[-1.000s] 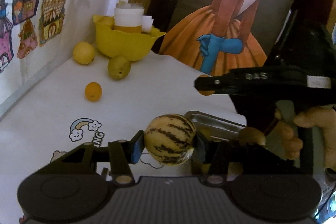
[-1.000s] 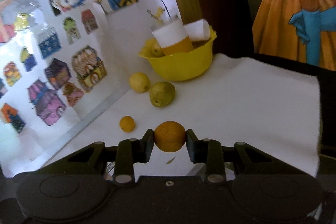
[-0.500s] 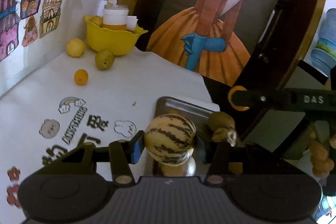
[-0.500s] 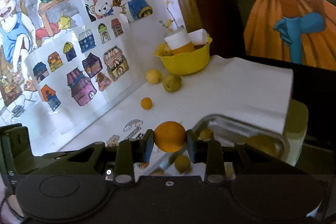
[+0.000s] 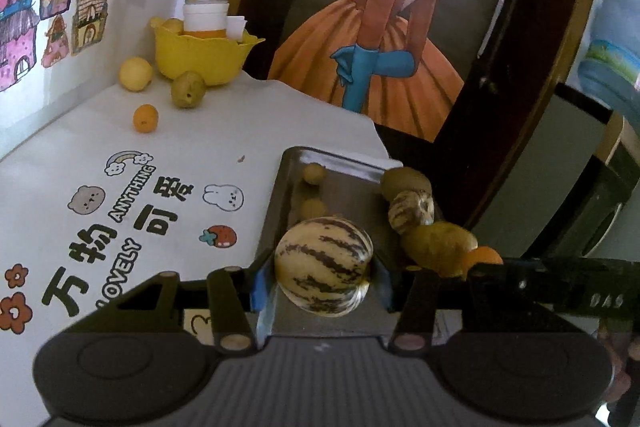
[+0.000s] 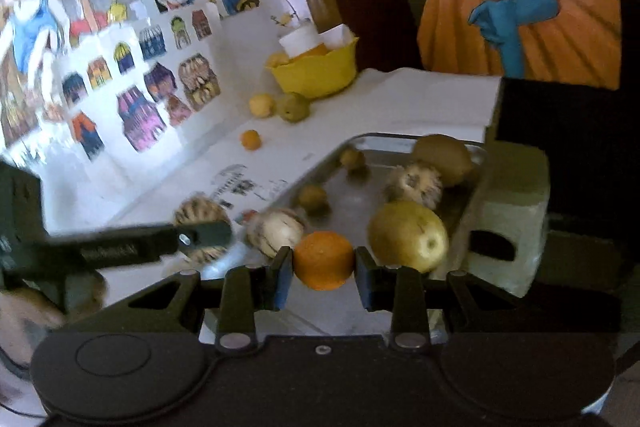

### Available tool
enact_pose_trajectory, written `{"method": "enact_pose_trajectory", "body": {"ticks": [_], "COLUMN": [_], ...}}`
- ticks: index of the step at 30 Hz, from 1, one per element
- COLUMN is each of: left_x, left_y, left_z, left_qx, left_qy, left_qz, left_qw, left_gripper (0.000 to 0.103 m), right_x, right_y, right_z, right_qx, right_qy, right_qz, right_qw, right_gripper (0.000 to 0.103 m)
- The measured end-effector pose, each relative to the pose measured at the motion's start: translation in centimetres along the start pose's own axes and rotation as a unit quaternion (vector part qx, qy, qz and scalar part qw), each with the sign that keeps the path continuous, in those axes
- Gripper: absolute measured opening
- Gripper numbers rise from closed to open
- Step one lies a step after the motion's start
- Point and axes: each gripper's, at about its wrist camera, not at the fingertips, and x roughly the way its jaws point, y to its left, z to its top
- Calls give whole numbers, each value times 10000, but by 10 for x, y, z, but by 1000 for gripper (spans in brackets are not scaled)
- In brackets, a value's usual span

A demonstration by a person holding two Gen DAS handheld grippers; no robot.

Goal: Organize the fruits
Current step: 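Carry the striped fruit in the left tool while the right tool carries the orange to the tray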

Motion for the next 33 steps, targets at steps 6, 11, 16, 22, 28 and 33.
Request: {"method": "enact_pose_trajectory", "body": {"ticks": [6, 11, 16, 22, 28, 33], "left_x": [7, 10, 15, 19, 19, 20], "left_y": [-3, -5, -10, -12, -11, -12], "left_z": [-9, -14, -20, -23, -23, -23], "left_qx": [31, 118, 243, 295, 249, 263], "left_qy": [102, 138, 202, 270, 266, 276], "left_qz": [3, 48, 99, 206, 200, 223], "left_qw": [9999, 9998, 9995, 9990, 9991, 9990], "left_gripper": [55, 55, 55, 55, 55, 55], "right_x": [2, 6, 10, 16, 20, 22], "right_y": [1, 9, 11, 18, 18, 18], "right_z": [-23, -34, -39, -47, -51, -53], "right_qx": [-70, -382, -533, -817, -810, -834], "right_qy": [-331, -506, -591, -579, -558, -558], "right_qz": [-315, -551, -740, -901, -904, -960], "right_qw": [9989, 9965, 9941, 9909, 9910, 9903], "right_gripper": [35, 35, 35, 35, 35, 35]}}
